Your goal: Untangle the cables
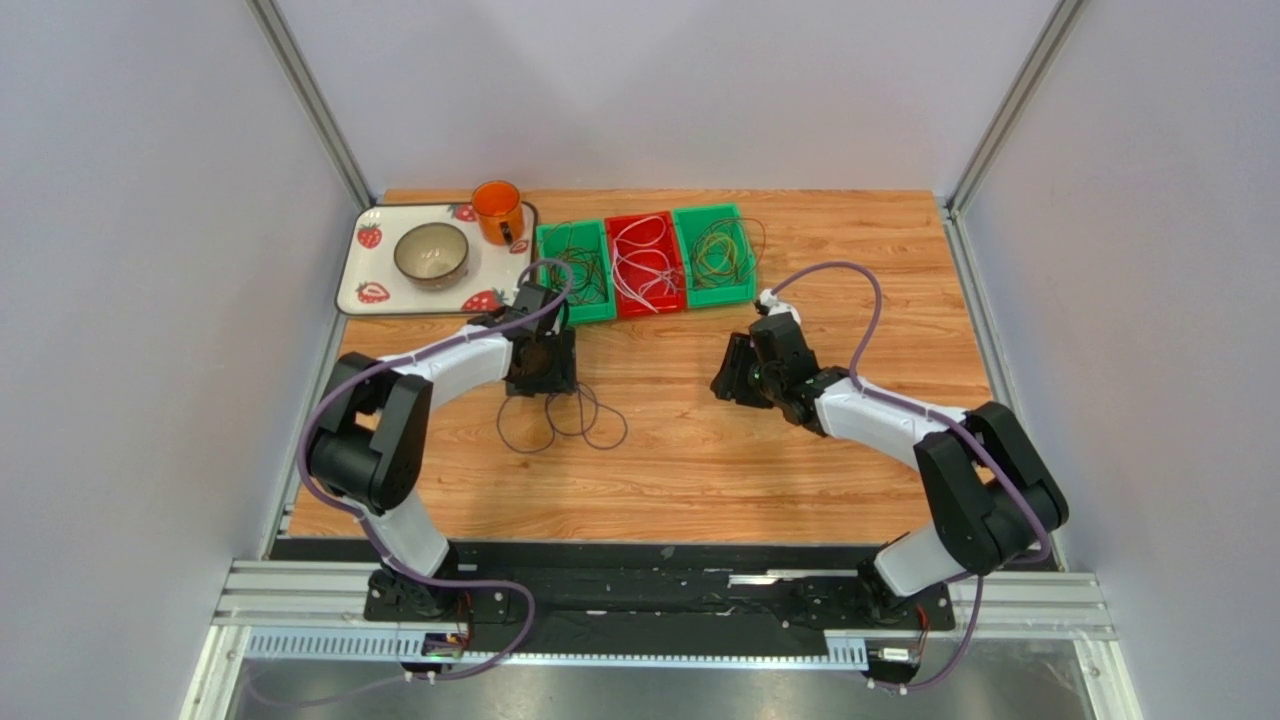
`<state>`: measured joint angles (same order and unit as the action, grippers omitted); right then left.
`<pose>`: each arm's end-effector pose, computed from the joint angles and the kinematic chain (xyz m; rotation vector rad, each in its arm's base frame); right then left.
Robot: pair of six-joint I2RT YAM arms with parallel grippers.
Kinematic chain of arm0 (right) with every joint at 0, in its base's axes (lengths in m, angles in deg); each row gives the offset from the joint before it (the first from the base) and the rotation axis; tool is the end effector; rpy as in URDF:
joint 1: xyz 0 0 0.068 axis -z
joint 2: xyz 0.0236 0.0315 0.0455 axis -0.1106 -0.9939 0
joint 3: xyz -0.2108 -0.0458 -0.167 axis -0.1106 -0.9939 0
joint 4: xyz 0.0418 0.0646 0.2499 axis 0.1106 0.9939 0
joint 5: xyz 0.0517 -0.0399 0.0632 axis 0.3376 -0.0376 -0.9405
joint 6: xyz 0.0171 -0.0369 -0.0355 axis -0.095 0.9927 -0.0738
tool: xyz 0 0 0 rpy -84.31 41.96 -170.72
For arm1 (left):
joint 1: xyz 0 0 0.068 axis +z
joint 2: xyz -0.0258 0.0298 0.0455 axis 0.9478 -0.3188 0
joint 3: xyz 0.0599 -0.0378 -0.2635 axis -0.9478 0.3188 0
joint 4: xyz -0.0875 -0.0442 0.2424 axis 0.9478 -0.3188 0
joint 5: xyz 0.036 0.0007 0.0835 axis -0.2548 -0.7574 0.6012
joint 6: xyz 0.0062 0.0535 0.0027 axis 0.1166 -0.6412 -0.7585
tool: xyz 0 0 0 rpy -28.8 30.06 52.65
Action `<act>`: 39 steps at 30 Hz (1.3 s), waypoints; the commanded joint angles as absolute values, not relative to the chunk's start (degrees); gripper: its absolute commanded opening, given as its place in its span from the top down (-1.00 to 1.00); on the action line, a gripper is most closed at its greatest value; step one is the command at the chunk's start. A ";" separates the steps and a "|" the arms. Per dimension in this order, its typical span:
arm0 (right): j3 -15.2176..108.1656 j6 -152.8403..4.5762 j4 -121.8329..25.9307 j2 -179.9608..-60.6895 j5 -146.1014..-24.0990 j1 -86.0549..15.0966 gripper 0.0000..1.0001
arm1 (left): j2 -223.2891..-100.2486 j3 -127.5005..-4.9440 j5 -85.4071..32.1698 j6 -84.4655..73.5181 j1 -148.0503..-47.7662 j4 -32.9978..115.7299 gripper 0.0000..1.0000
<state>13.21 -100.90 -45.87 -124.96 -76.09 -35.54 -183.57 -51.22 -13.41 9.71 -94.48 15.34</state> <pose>0.2585 0.1435 0.1733 0.1047 2.4283 0.4865 0.3024 -0.1254 0.1653 -0.1135 2.6873 -0.1565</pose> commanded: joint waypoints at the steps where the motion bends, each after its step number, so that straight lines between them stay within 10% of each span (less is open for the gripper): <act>1: 14.61 -100.10 -47.76 -125.82 -76.32 -35.62 0.07 | -181.65 -52.15 -10.65 10.37 -95.40 15.54 -0.37; 39: 21.20 -97.29 -42.31 -132.23 -78.25 -37.81 0.08 | -179.89 -53.48 -12.02 -1.50 -97.26 16.13 -0.68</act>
